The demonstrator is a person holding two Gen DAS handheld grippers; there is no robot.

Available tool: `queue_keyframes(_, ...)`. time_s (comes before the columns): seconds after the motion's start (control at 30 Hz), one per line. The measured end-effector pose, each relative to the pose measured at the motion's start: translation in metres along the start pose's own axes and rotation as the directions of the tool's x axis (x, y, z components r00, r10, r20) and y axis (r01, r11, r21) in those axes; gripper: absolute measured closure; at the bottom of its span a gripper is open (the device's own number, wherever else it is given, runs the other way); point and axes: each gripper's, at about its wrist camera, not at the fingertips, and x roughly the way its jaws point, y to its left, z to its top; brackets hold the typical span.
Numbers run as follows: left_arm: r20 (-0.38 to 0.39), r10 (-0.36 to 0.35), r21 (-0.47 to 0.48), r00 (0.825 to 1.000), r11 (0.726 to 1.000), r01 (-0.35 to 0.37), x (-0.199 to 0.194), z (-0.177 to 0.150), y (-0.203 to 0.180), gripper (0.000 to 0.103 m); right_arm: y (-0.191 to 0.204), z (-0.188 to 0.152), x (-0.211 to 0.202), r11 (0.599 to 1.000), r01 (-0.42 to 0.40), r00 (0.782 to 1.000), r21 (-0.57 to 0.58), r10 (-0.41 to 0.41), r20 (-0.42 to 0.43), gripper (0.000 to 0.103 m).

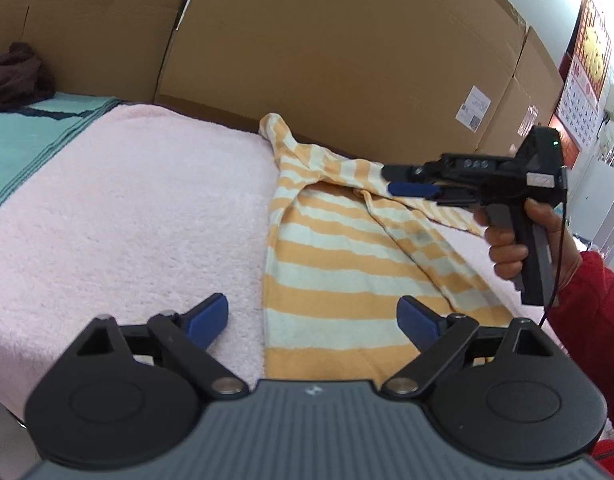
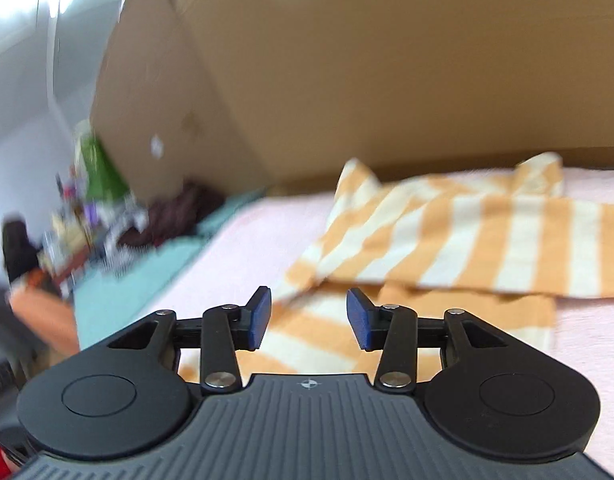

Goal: Fold clothes
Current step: 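Pinch the striped shirt edge with the right gripper and lift it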

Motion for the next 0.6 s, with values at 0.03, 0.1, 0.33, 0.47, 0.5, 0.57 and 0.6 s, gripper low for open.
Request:
queue_keyframes(0.03,0.008,-0.014,-0.018,1.000,1.000,0.014,0.000,-0.001,0.002,0.012,0.008,-0.001,0.011,0.999,0.029,0.999,-0.022,-0.030,-0.035,0.057)
queue_keyframes(0.1,0.014,-0.030,-0.031,0.999,0.999,0.031,0.000,-0.001,0.003,0.015,0.019,0.001,0.032,0.995,0.077,0.993,-0.061,-0.082,-0.087,0.057)
queue_keyframes(0.33,0.035,0.013,0.061,0.999,0.998,-0.015,0.004,-0.008,-0.011,0.020,0.000,0.018,0.075,0.986,0.101,0.991,0.133,-0.088,-0.102,0.050)
queue_keyframes(0.47,0.043,0.039,0.111,0.998,0.993,-0.044,0.006,-0.012,-0.017,0.019,-0.008,0.018,0.078,0.981,0.066,0.997,0.181,-0.057,-0.053,0.062)
queue_keyframes(0.5,0.046,0.047,0.116,0.998,0.992,-0.052,0.006,-0.013,-0.018,0.021,-0.009,0.017,0.079,0.984,0.066,0.997,0.163,-0.060,-0.046,0.087)
queue_keyframes(0.57,0.049,0.078,0.132,0.996,0.988,-0.084,0.006,-0.014,-0.021,0.030,-0.016,0.013,0.076,0.983,0.024,1.000,0.180,-0.020,-0.021,0.094)
queue_keyframes(0.6,0.047,0.093,0.139,0.995,0.985,-0.098,0.006,-0.014,-0.022,0.034,-0.020,0.012,0.074,0.979,-0.008,1.000,0.204,0.010,-0.005,0.094)
